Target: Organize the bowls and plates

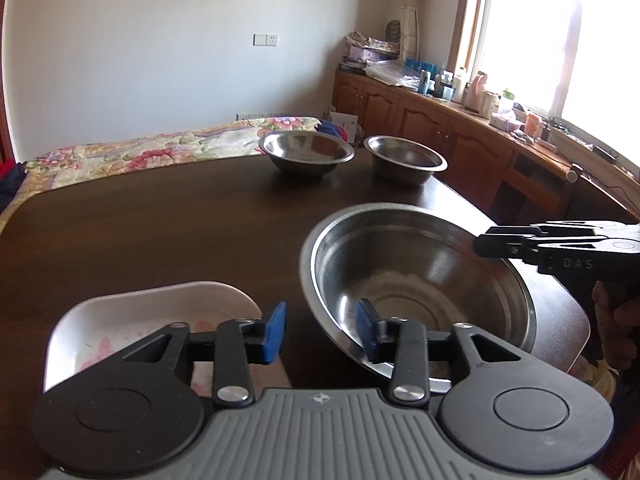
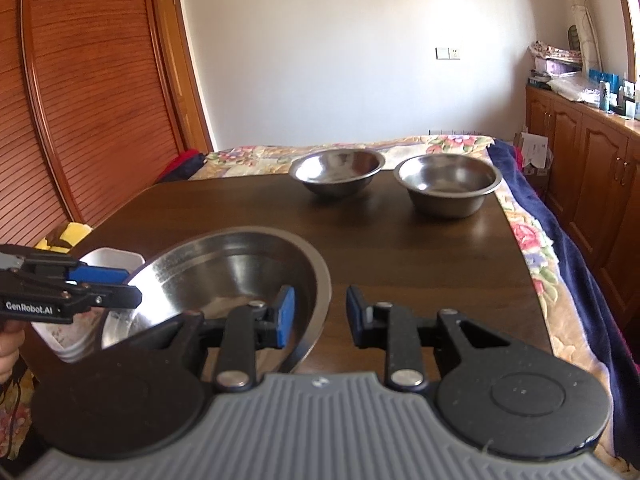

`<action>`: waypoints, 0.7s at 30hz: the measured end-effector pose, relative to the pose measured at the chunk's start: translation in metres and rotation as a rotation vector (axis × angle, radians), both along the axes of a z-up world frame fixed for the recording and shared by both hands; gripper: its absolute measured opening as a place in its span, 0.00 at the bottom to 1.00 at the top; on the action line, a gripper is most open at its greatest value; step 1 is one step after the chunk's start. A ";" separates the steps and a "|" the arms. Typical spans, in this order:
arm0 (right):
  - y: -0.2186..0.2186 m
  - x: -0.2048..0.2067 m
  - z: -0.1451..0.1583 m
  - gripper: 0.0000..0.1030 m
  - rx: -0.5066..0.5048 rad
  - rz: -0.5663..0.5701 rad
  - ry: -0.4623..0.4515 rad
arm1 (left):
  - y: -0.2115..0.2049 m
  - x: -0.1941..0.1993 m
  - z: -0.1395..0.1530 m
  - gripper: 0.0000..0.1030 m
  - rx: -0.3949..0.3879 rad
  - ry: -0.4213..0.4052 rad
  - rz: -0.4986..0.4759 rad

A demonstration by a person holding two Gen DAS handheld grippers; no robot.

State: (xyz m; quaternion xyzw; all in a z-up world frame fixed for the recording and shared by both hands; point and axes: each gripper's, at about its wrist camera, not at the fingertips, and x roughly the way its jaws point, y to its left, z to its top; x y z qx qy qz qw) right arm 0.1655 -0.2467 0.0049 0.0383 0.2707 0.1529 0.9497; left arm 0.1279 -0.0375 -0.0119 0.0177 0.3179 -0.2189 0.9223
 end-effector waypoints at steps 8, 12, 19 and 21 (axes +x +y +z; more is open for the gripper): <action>-0.005 0.010 0.015 0.40 -0.008 -0.012 -0.044 | 0.006 0.009 0.012 0.71 0.020 -0.038 0.023; -0.008 0.022 0.022 0.43 -0.017 -0.007 -0.065 | 0.010 0.019 0.017 0.89 0.026 -0.053 0.040; -0.006 0.041 0.037 0.46 -0.046 0.014 -0.102 | 0.012 0.033 0.027 1.00 0.042 -0.074 0.054; -0.005 0.045 0.039 0.47 -0.050 0.018 -0.108 | 0.012 0.036 0.028 1.00 0.035 -0.071 0.054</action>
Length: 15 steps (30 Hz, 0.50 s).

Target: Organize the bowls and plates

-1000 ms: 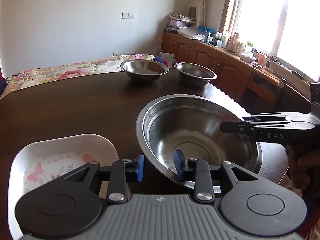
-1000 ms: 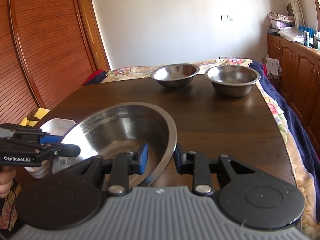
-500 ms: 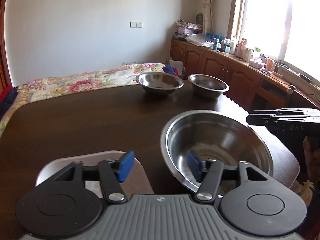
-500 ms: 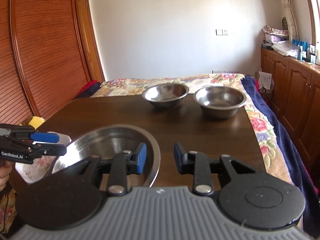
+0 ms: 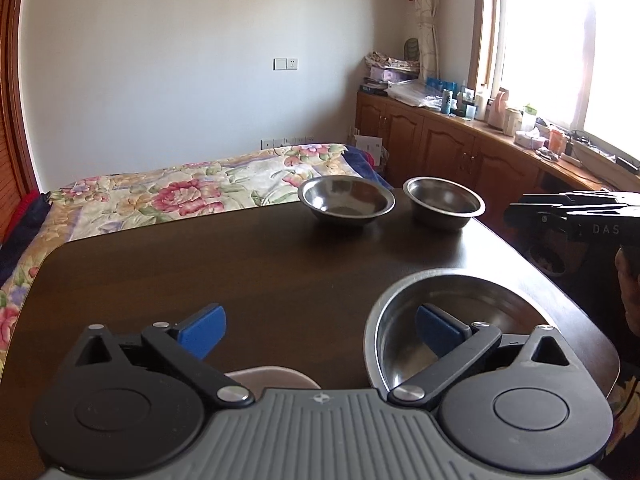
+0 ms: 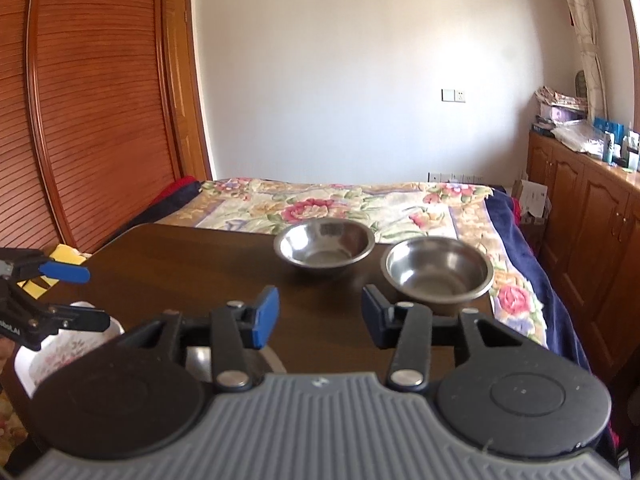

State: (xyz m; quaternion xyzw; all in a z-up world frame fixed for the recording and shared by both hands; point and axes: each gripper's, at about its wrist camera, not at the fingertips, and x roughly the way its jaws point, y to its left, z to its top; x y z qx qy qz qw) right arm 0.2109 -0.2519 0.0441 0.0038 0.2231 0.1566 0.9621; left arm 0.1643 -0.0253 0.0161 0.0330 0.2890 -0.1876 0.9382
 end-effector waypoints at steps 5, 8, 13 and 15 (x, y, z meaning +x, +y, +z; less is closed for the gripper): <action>0.000 0.010 0.001 0.47 -0.008 0.012 0.001 | -0.002 0.008 0.003 1.00 0.001 0.007 -0.018; 0.002 0.016 0.000 0.47 -0.014 0.015 0.007 | -0.003 0.012 0.005 1.00 0.016 0.003 -0.021; 0.005 0.024 -0.002 0.47 -0.023 0.020 0.018 | -0.002 0.018 0.010 1.00 0.011 -0.006 -0.030; 0.006 0.027 -0.002 0.47 -0.026 0.020 0.022 | -0.001 0.020 0.012 1.00 0.014 -0.011 -0.030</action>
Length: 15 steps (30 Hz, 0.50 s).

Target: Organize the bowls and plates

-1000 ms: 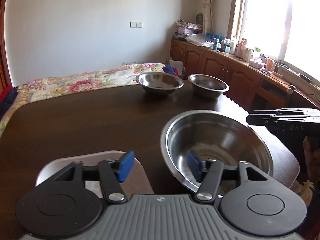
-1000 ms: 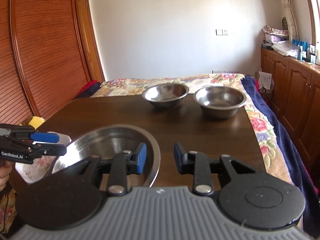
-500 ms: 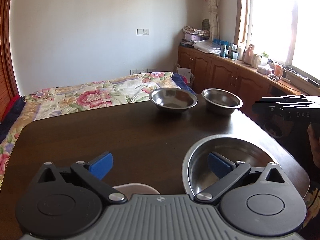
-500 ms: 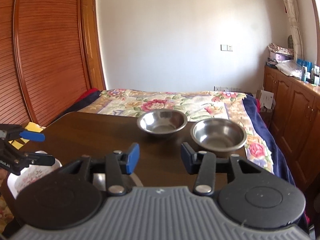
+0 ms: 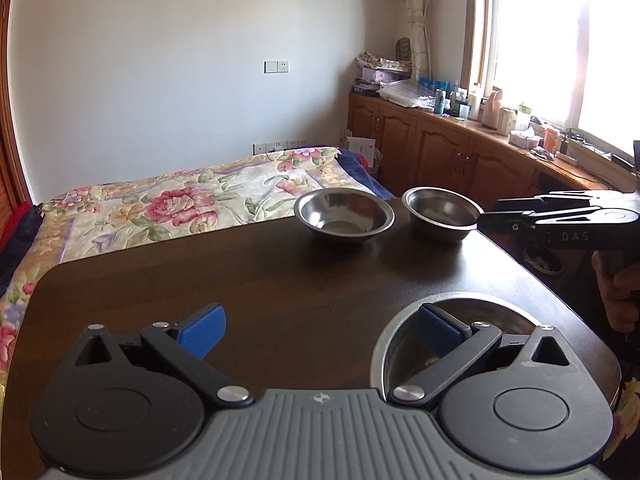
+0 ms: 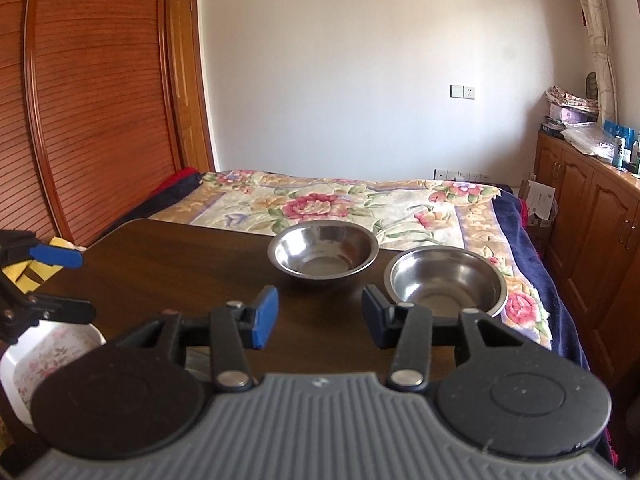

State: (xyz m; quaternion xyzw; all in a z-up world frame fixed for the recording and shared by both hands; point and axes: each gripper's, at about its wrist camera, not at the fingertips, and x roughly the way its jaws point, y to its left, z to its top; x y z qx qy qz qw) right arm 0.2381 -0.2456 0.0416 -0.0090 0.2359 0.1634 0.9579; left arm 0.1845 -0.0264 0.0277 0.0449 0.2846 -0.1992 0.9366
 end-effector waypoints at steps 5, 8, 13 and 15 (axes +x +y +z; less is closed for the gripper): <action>0.003 0.009 0.000 0.47 -0.009 0.004 0.006 | -0.002 0.007 0.002 1.00 0.042 -0.019 0.011; 0.004 0.016 0.001 0.47 -0.018 0.007 0.009 | -0.002 0.012 0.001 1.00 0.061 -0.025 0.013; 0.008 0.033 0.003 0.47 -0.042 0.012 0.009 | 0.006 0.026 0.001 1.00 0.021 -0.005 -0.009; 0.009 0.041 0.003 0.47 -0.054 0.015 0.011 | 0.007 0.032 0.002 1.00 0.023 -0.008 -0.009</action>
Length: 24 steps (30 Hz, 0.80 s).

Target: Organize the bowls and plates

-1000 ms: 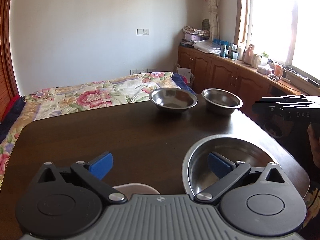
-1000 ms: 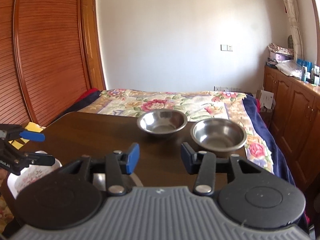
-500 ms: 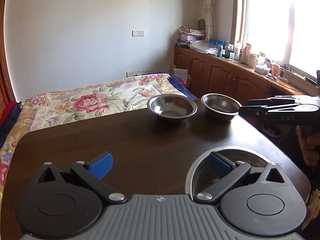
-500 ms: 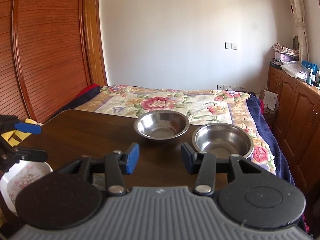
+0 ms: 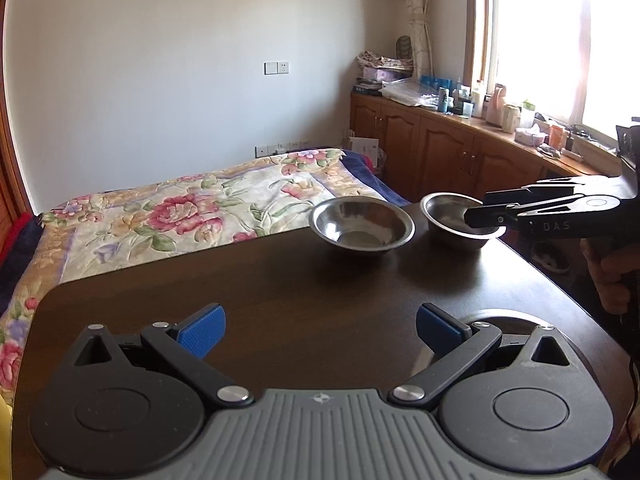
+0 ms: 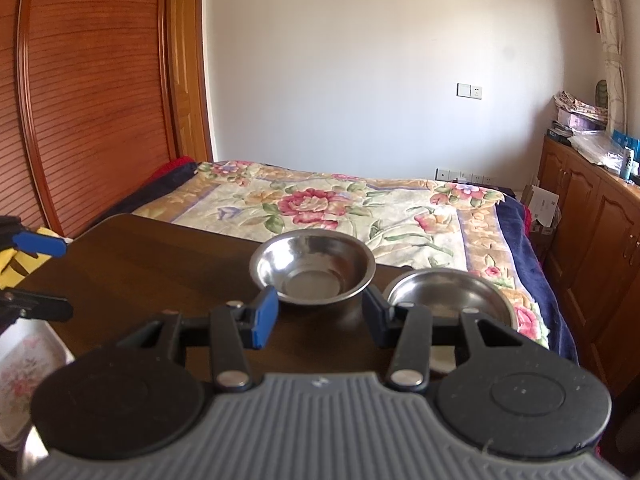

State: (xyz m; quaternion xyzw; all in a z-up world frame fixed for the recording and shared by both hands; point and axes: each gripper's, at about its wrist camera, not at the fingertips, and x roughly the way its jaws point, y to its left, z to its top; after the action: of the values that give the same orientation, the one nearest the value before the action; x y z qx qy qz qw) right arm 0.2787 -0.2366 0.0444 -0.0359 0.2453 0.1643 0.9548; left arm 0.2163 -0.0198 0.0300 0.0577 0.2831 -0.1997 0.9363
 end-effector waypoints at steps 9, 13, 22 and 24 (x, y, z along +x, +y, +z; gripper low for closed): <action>0.007 0.046 -0.009 0.47 -0.066 -0.003 0.021 | -0.002 0.029 0.007 0.97 -0.029 0.002 -0.036; 0.011 0.065 -0.014 0.46 -0.096 0.001 0.044 | -0.010 0.046 0.007 0.84 -0.018 0.020 -0.062; 0.015 0.097 -0.027 0.44 -0.110 0.008 0.105 | -0.028 0.080 -0.007 0.45 0.022 0.057 -0.086; 0.017 0.101 -0.028 0.42 -0.113 0.008 0.115 | -0.031 0.088 -0.010 0.43 0.033 0.063 -0.078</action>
State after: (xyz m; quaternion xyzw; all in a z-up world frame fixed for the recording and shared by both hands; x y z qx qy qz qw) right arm 0.3802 -0.2199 0.0162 -0.0812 0.3085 0.1558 0.9349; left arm 0.3038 -0.0512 0.0200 0.0777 0.3131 -0.2332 0.9174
